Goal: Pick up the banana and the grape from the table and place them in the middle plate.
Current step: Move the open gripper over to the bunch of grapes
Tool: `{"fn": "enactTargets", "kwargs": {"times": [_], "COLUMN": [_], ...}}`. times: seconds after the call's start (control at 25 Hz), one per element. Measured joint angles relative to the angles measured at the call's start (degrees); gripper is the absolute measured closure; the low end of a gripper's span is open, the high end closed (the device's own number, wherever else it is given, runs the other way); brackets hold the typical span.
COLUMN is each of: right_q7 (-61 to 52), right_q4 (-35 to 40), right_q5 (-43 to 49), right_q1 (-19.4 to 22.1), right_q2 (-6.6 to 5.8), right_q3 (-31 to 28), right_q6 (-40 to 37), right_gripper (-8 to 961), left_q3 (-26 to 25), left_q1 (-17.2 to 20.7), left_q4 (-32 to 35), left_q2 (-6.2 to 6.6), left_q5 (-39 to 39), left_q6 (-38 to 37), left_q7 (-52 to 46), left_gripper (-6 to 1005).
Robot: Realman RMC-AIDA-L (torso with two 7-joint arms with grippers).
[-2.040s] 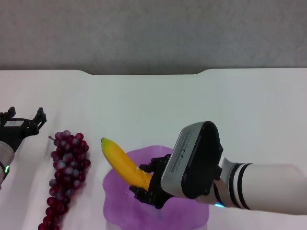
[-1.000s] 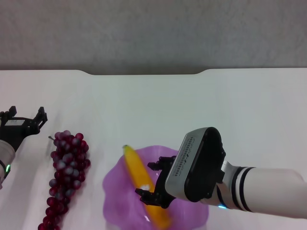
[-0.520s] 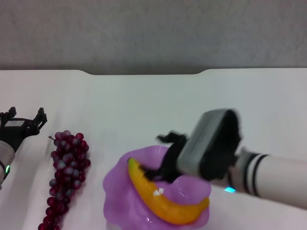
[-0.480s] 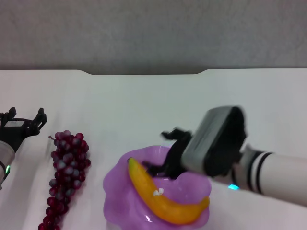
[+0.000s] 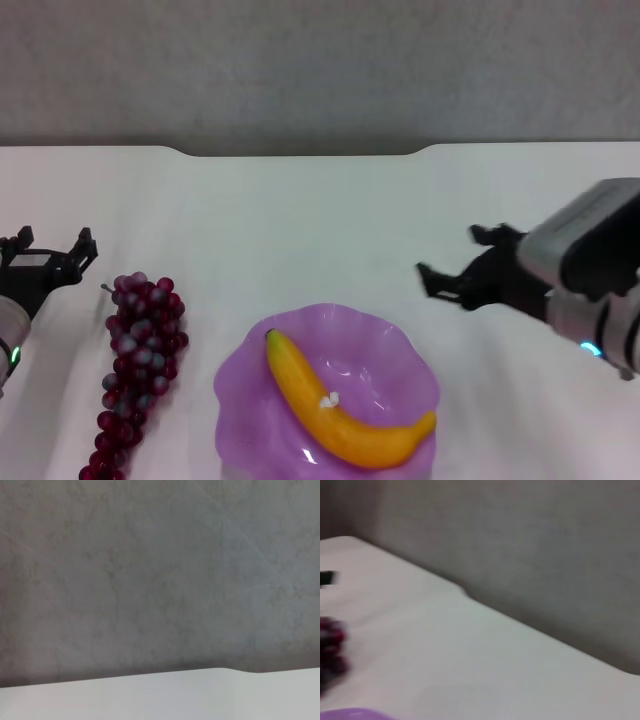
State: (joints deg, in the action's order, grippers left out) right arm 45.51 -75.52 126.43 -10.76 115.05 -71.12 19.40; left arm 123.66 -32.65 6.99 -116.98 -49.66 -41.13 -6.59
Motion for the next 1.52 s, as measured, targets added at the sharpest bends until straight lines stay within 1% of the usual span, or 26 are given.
{"fn": "enactTargets", "kwargs": {"times": [0.08, 0.2, 0.28, 0.32, 0.36, 0.4, 0.56, 0.8, 0.92, 0.96, 1.04, 1.2, 1.28, 1.36, 1.48, 1.52], "right_q7": [-0.01, -0.45, -1.29, -1.92, -1.92, -2.27, -6.79, -24.4, -33.42, -35.59, -38.16, -38.48, -38.36, -38.35, -38.43, -38.53], "right_q4": [2.1, 6.95, 10.41, 13.98, 13.98, 15.87, 25.23, 43.3, 51.47, 53.42, 55.6, 56.37, 56.84, 57.35, 57.22, 57.17], "right_q5": [-0.01, -0.11, -0.75, -2.12, -2.12, -2.97, -3.98, -3.35, -3.43, -3.51, -3.56, -3.35, -3.33, -3.33, -3.31, -3.32], "right_q1": [0.28, 0.34, 0.34, 0.1, 0.1, -0.09, -2.23, -7.44, -9.51, -10.11, -10.99, -10.98, -10.8, -10.72, -10.96, -11.17], "right_q2": [0.0, 0.04, 0.08, 0.06, 0.06, 0.04, 0.0, 0.04, 0.15, 0.22, 0.27, 0.23, 0.24, 0.24, 0.19, 0.17], "right_q3": [-0.52, -0.2, 0.48, 1.81, 1.81, 2.61, 8.69, 21.92, 27.31, 28.46, 29.77, 30.25, 30.6, 31.01, 31.36, 31.46], "right_q6": [-3.3, -10.73, -16.32, -22.84, -22.84, -26.41, -41.82, -67.39, -77.15, -78.74, -79.49, -78.69, -78.46, -78.3, -77.31, -76.84], "right_gripper": [61, 62, 63, 63, 63, 64, 65, 64, 65, 65, 65, 65, 65, 65, 65, 65], "left_q3": [0.0, 0.0, 0.0, 0.0, 0.0, 0.0, 0.0, 0.0, 0.0, 0.05, 0.83, 3.3, 3.64, 3.51, 2.01, 0.81], "left_q1": [0.08, 0.09, 0.08, 0.07, 0.07, 0.06, 0.05, 0.02, 0.2, 0.25, 0.26, -0.17, -0.01, 1.09, 5.38, 6.82], "left_q4": [0.0, 0.0, 0.07, 0.09, 0.09, 0.1, 0.13, 0.79, 1.97, 2.24, 2.78, 5.43, 9.69, 15.59, 32.0, 36.71], "left_q2": [0.0, 0.0, 0.0, 0.0, -0.01, -0.02, -0.06, -0.13, -0.16, -0.16, -0.1, 0.36, 1.13, 2.55, 7.21, 8.1], "left_q5": [0.0, 0.0, 0.0, 0.0, 0.0, 0.0, 0.0, 0.0, 0.0, 0.0, 0.0, 0.0, 0.01, 0.04, 0.09, 0.08], "left_q6": [0.01, 0.01, 0.01, 0.01, 0.01, 0.01, 0.0, -0.01, -0.39, -0.56, -0.6, 0.85, 3.13, 6.68, 15.52, 17.75], "left_q7": [0.0, 0.0, 0.0, 0.0, 0.0, 0.0, -0.21, -0.62, -1.26, -1.67, -2.48, -2.44, -1.14, 0.56, 5.05, 6.83], "left_gripper": [211, 211, 211, 211, 211, 211, 211, 212, 212, 212, 212, 212, 212, 212, 213, 213]}}
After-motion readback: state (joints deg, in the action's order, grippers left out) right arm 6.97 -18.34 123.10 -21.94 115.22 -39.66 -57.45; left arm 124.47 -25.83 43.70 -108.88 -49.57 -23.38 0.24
